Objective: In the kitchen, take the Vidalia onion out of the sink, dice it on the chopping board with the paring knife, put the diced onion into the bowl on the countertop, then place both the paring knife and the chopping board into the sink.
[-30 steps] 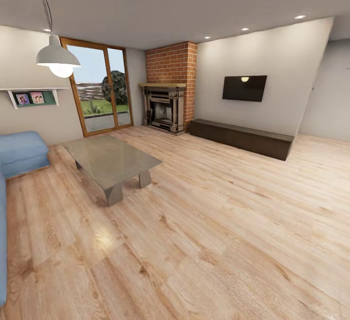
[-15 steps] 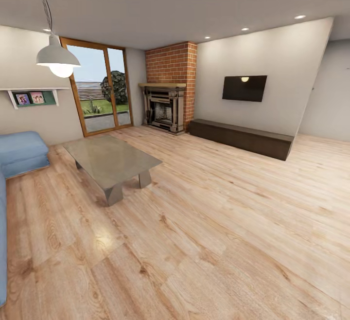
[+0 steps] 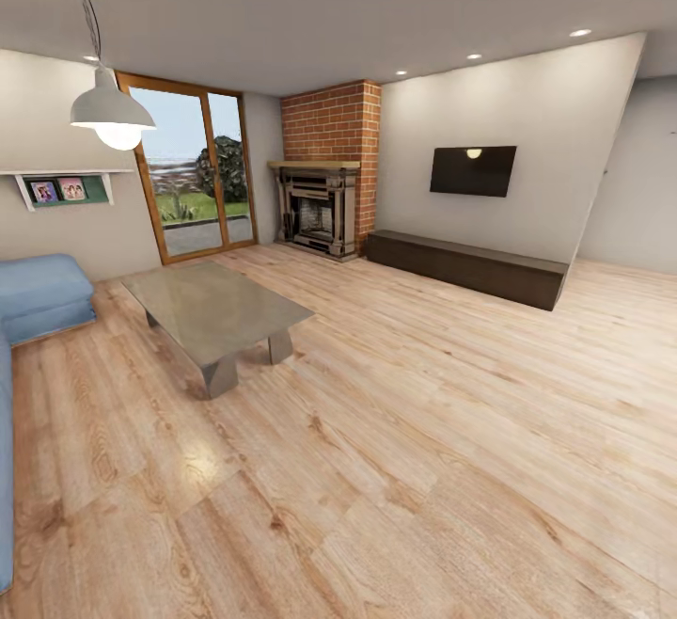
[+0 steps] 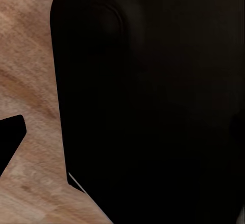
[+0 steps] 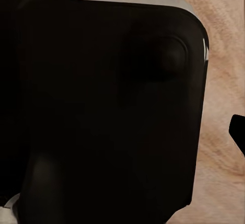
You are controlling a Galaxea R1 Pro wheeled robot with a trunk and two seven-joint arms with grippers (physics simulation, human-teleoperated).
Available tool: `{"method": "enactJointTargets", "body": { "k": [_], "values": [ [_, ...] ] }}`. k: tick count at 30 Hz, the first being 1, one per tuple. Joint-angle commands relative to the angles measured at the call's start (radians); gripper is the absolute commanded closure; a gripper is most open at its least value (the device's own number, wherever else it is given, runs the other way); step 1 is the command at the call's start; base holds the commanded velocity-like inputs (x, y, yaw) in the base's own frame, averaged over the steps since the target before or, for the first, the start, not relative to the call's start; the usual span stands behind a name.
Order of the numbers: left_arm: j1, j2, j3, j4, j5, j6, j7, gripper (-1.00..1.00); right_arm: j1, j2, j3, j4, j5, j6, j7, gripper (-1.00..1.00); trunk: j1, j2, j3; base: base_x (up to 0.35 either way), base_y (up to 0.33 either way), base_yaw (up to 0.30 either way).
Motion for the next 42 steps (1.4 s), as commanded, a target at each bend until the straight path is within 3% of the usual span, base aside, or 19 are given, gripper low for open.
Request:
{"method": "enactJointTargets", "body": {
  "k": [1, 11, 12, 17, 21, 22, 26, 29, 35, 42],
  "values": [
    [0.000, -0.001, 0.000, -0.001, 0.000, 0.000, 0.000, -1.00, 0.000, 0.000, 0.000, -0.001, 0.001, -0.005, 0.000, -1.00, 0.000, 0.000, -0.001, 0.000, 0.000, 0.000],
    [0.000, 0.001, 0.002, -0.068, -0.003, 0.000, 0.001, -1.00, 0.000, -0.005, 0.000, -0.006, 0.002, -0.120, 0.000, -1.00, 0.000, 0.000, -0.001, 0.000, 0.000, 0.000],
    [0.000, 0.003, 0.002, -0.099, -0.004, 0.000, 0.001, -1.00, 0.000, -0.006, 0.000, -0.015, 0.002, -0.171, 0.000, -1.00, 0.000, 0.000, -0.001, 0.000, 0.000, 0.000],
    [0.000, 0.006, 0.003, -0.192, -0.005, 0.000, 0.002, -1.00, 0.000, -0.009, 0.000, -0.051, 0.003, -0.291, -0.002, -1.00, 0.000, 0.000, -0.001, 0.000, 0.000, 0.000],
    [0.000, 0.009, 0.003, -0.290, -0.006, 0.000, 0.003, -1.00, 0.000, -0.020, 0.000, -0.157, 0.003, -0.316, -0.017, -1.00, 0.000, 0.000, -0.001, 0.000, 0.000, 0.000],
    [0.000, 0.011, 0.003, -0.351, -0.006, 0.000, 0.003, -1.00, 0.000, -0.028, -0.001, -0.238, 0.003, -0.318, -0.041, -1.00, 0.000, 0.000, -0.001, 0.000, 0.000, 0.000],
    [-0.002, 0.030, 0.003, -0.394, -0.006, 0.000, 0.003, -1.00, 0.000, -0.032, -0.002, -0.348, 0.003, -0.320, -0.086, -1.00, 0.000, 0.000, -0.001, 0.000, 0.000, 0.000],
    [-0.002, 0.044, 0.003, -0.395, -0.003, -0.032, 0.003, -1.00, 0.000, -0.032, -0.002, -0.389, 0.001, -0.324, -0.097, -1.00, 0.000, 0.000, -0.001, 0.000, 0.000, 0.000],
    [-0.002, 0.058, 0.004, -0.269, 0.000, -0.234, 0.003, -1.00, 0.000, -0.022, -0.001, -0.393, -0.004, -0.367, -0.102, -1.00, 0.000, 0.000, -0.001, 0.000, 0.000, 0.000],
    [-0.001, 0.063, 0.004, -0.228, 0.000, -0.297, 0.002, -1.00, 0.000, -0.021, -0.003, -0.347, -0.006, -0.392, -0.103, -1.00, 0.000, 0.000, -0.001, 0.000, 0.000, -0.020]
  ]
}}
